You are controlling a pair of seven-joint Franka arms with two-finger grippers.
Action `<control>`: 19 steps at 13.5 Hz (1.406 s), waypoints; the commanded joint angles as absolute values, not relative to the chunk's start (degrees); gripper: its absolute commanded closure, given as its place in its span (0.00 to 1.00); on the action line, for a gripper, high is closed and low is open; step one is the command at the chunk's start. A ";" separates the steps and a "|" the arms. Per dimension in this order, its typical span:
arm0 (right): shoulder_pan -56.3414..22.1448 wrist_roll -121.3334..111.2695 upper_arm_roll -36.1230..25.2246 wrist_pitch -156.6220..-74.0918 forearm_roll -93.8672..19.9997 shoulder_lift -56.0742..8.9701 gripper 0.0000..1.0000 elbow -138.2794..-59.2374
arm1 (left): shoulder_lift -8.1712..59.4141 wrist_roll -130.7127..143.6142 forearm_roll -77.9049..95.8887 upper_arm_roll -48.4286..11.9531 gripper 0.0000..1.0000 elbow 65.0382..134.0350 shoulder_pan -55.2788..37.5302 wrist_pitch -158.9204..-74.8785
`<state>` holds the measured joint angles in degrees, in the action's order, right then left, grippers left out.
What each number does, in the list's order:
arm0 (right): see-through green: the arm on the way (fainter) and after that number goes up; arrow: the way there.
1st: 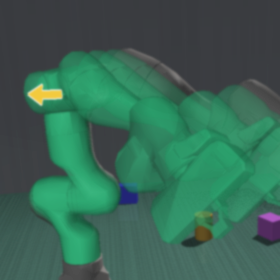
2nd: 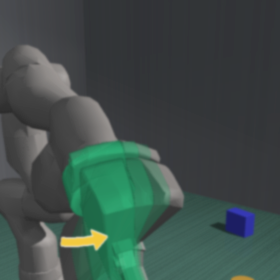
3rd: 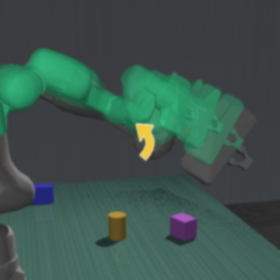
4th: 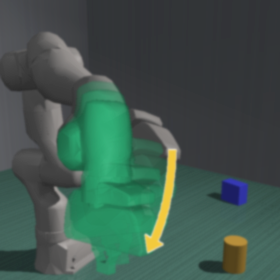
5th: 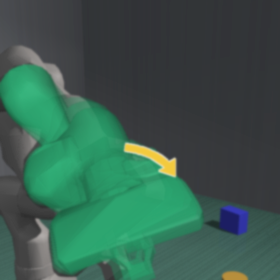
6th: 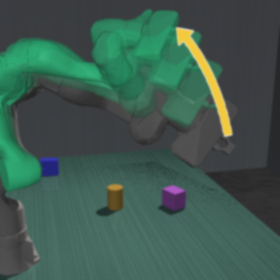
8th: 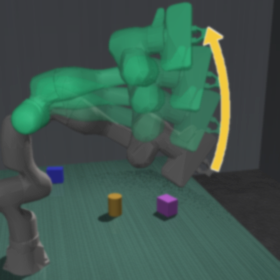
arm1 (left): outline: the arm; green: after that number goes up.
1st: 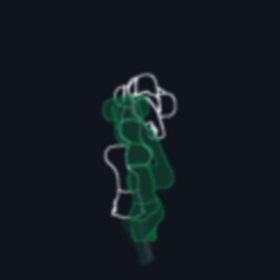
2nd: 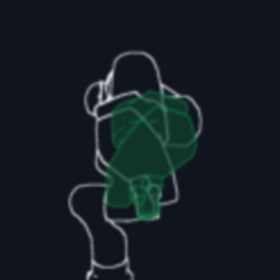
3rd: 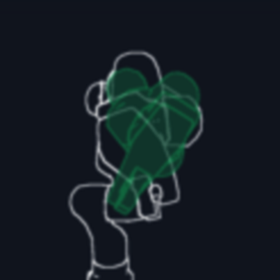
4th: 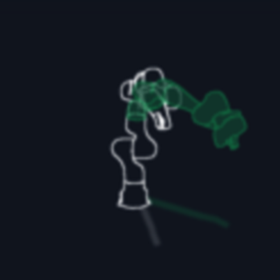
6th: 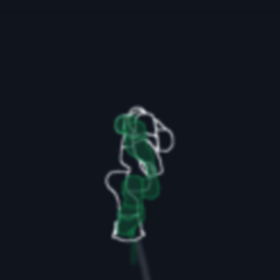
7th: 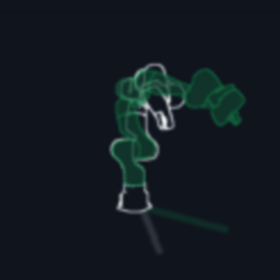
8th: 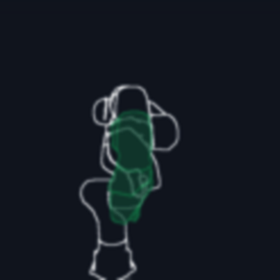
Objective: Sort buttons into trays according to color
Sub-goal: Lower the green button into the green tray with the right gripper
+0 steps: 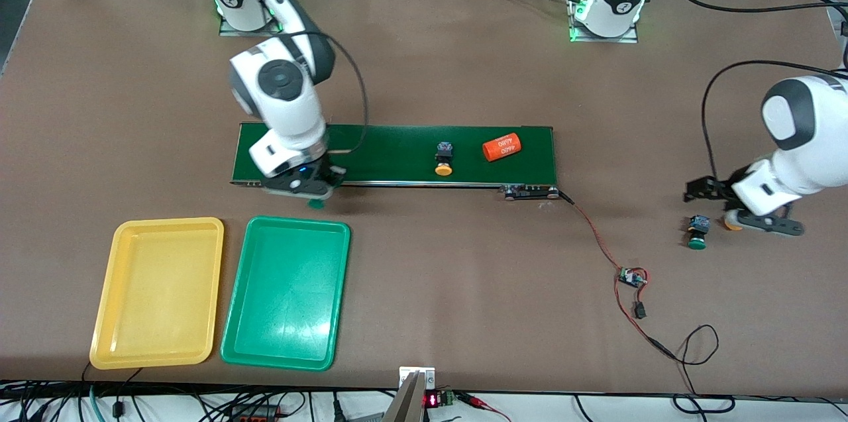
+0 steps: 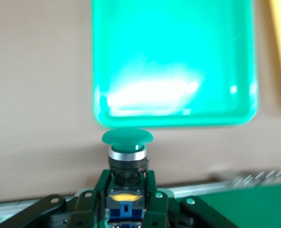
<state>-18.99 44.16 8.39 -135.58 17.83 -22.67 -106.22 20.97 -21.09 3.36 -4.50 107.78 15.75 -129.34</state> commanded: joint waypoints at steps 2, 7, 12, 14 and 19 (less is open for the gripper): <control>-17.76 35.53 3.26 -136.40 16.88 -26.96 0.98 -100.83 | 28.02 -20.47 4.22 -0.18 0.00 107.67 13.71 -142.44; -17.75 34.19 1.32 -144.21 17.05 -37.16 0.96 -93.00 | 33.47 -31.17 4.22 0.53 0.00 107.40 13.54 -147.55; -18.37 30.15 -2.37 -151.24 17.40 -40.86 0.96 -92.55 | 36.91 -32.88 4.92 0.53 0.02 107.32 13.54 -149.85; -18.46 30.15 -2.99 -153.10 17.49 -41.92 0.96 -92.55 | 37.00 -32.25 4.31 0.53 0.33 107.23 13.54 -149.85; -18.46 30.23 -3.16 -155.91 17.49 -43.15 0.31 -92.90 | 34.38 -32.08 4.22 0.44 0.79 107.31 13.54 -149.07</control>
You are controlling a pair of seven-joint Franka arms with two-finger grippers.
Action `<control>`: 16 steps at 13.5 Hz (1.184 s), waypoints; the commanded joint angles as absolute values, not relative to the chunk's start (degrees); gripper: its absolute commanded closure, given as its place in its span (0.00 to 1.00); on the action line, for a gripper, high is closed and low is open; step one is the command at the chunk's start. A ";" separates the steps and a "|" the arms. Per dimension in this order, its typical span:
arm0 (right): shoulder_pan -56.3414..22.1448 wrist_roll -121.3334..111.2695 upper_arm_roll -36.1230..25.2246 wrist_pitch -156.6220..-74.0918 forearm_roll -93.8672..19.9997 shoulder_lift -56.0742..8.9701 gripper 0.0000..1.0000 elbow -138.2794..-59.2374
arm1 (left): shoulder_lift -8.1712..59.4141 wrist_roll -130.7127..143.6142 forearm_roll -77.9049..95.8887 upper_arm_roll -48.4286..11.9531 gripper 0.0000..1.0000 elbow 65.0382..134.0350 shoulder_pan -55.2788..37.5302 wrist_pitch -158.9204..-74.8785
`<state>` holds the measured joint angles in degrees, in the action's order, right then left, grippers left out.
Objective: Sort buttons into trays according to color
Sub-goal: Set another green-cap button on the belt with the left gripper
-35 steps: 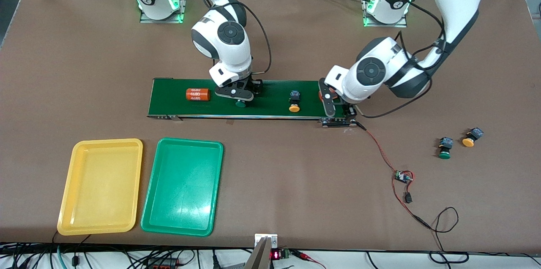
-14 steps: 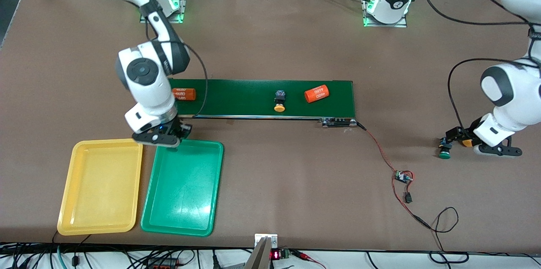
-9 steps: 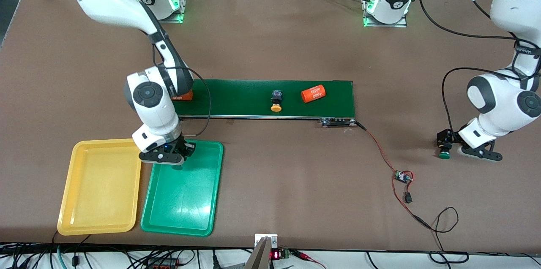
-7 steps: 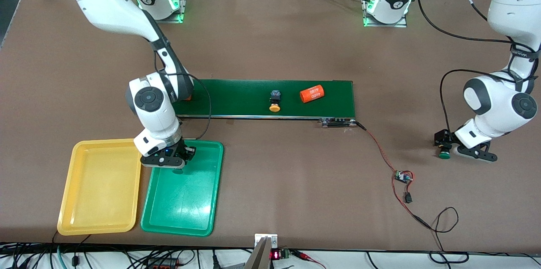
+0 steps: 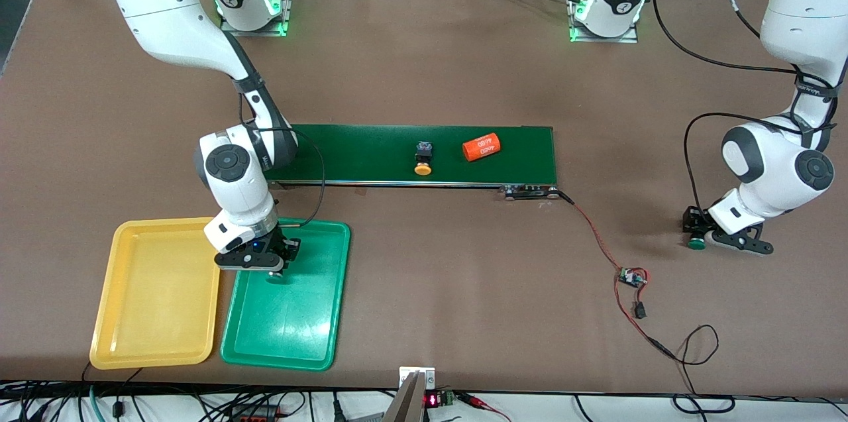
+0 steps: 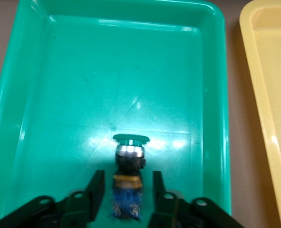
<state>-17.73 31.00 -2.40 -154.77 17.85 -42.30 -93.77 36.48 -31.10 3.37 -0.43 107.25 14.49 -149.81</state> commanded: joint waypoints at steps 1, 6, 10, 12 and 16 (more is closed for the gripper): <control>-18.46 30.41 -3.16 -156.09 17.40 -43.15 0.19 -92.99 | 33.32 -32.08 4.13 0.35 0.79 107.31 13.54 -147.06; -19.60 33.05 -3.08 -155.92 15.21 -37.90 0.00 -98.85 | 26.82 -31.56 4.74 -6.31 0.79 107.14 12.66 -130.02; -20.04 34.79 -1.42 -155.65 15.21 -29.12 0.00 -111.23 | 23.91 -10.26 5.01 -16.06 0.79 107.23 12.57 -117.45; -19.95 40.23 2.44 -154.61 15.21 -23.84 0.00 -117.40 | 23.99 2.13 5.01 -22.12 0.79 108.01 12.31 -116.02; -19.86 48.42 10.10 -141.17 15.29 -18.38 0.00 -118.56 | 24.08 11.51 4.92 -29.52 0.79 108.11 11.25 -116.28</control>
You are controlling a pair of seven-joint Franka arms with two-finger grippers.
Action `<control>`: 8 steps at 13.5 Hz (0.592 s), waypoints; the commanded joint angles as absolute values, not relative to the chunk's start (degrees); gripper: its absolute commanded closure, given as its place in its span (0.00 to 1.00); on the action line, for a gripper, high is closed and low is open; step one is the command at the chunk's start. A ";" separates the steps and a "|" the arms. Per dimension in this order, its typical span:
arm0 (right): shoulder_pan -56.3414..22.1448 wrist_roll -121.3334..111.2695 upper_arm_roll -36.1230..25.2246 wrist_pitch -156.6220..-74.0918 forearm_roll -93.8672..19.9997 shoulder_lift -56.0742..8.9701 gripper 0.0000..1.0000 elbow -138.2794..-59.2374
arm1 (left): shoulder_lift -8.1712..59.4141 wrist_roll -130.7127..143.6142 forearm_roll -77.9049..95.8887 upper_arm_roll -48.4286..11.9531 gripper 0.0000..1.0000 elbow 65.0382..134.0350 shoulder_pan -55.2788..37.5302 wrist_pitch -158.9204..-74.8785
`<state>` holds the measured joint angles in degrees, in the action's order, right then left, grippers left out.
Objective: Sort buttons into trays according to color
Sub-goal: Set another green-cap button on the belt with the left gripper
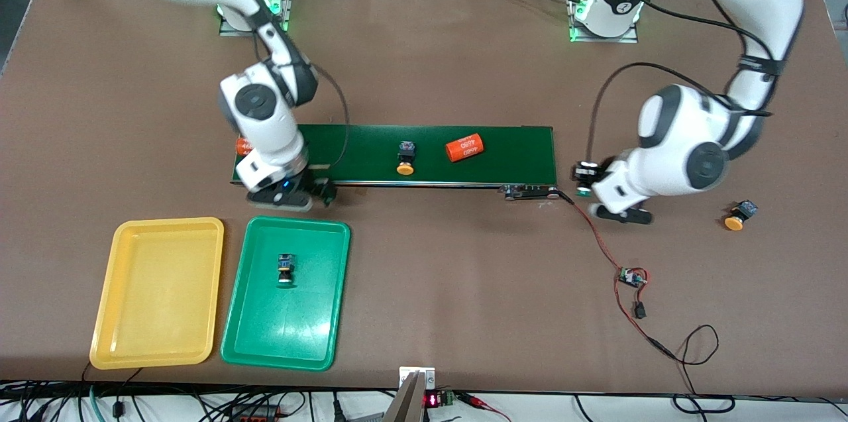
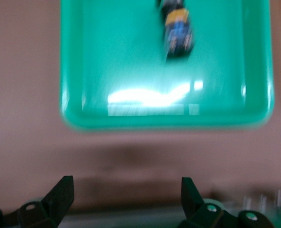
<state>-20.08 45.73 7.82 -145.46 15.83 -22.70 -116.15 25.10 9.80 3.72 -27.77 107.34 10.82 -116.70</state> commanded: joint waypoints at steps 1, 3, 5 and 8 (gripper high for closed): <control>-19.78 48.08 10.98 -140.28 15.29 -17.33 0.00 -118.74 | 24.08 11.69 4.92 -30.49 0.79 108.54 11.25 -116.28; -19.60 49.30 13.26 -137.47 15.21 -16.18 0.00 -118.65 | 24.08 11.69 4.92 -31.81 0.79 110.12 11.16 -116.63; -19.51 50.01 14.67 -137.37 15.12 -15.91 0.00 -118.65 | 24.08 12.82 4.92 -33.65 0.78 113.36 10.72 -120.13; -19.60 49.92 16.95 -137.29 7.94 -15.82 0.00 -118.48 | 24.17 17.39 4.92 -35.59 0.73 116.27 10.37 -124.61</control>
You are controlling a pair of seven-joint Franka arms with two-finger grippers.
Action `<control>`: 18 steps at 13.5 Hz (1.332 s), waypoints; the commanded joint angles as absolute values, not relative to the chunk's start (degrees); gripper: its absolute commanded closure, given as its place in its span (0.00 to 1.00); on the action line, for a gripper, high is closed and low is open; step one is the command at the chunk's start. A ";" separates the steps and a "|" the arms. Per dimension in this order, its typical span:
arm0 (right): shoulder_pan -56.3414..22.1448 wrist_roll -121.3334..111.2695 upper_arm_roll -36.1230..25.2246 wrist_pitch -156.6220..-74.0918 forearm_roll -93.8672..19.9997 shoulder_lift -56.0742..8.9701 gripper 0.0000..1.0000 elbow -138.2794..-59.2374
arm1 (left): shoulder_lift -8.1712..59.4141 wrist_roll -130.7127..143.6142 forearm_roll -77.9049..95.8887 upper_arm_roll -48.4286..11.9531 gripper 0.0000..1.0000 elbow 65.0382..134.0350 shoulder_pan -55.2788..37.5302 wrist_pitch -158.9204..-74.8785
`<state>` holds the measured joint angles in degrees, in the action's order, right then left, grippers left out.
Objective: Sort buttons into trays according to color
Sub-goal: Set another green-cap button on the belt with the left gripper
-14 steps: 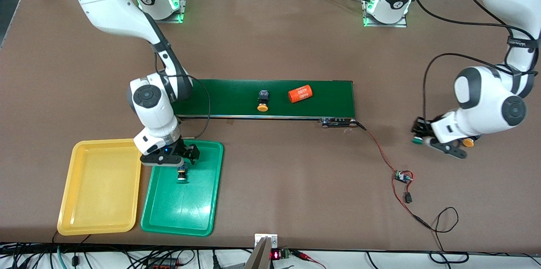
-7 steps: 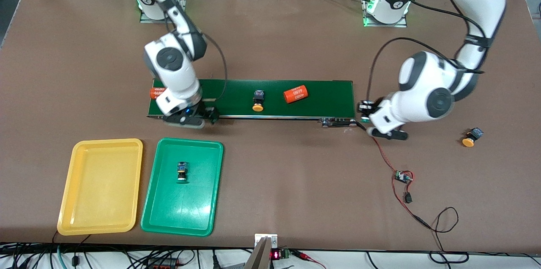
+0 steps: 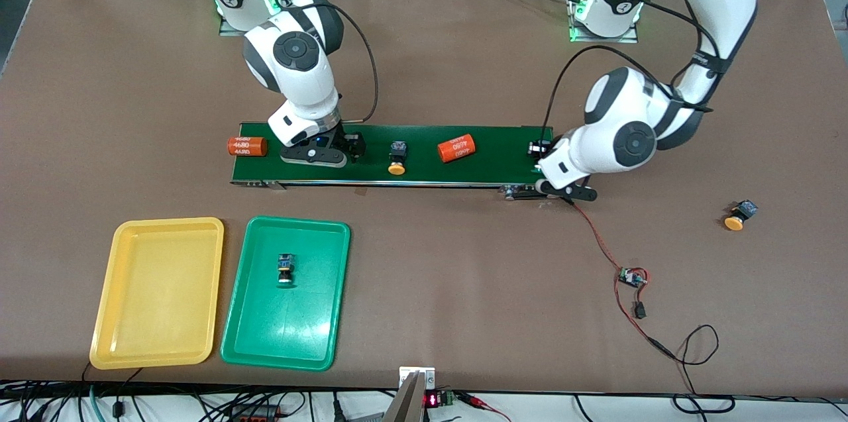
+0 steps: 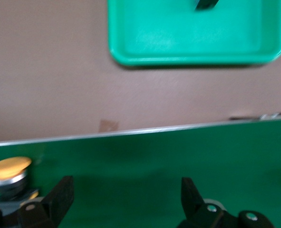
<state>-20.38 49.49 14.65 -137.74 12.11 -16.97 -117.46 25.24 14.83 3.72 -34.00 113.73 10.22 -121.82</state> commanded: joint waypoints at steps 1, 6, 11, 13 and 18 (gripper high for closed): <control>-19.77 49.49 17.66 -137.11 7.48 -15.82 0.00 -118.48 | 24.34 17.66 4.92 -35.60 0.53 116.45 10.46 -124.72; -19.95 48.17 20.65 -134.82 7.56 -16.08 0.00 -118.21 | 21.72 17.40 4.83 -34.72 0.00 113.04 12.82 -124.19; -20.74 49.30 21.18 -135.09 7.47 -17.84 0.00 -118.04 | 19.86 16.96 4.04 -23.06 0.00 108.55 13.27 -118.48; -20.74 49.31 21.18 -135.70 7.56 -18.98 0.00 -118.04 | 19.86 16.70 3.96 -17.43 0.00 107.32 13.27 -118.39; -20.83 49.13 21.18 -140.00 7.91 -22.23 0.00 -117.78 | 21.52 -3.10 -7.00 -10.65 0.00 106.97 16.70 -118.21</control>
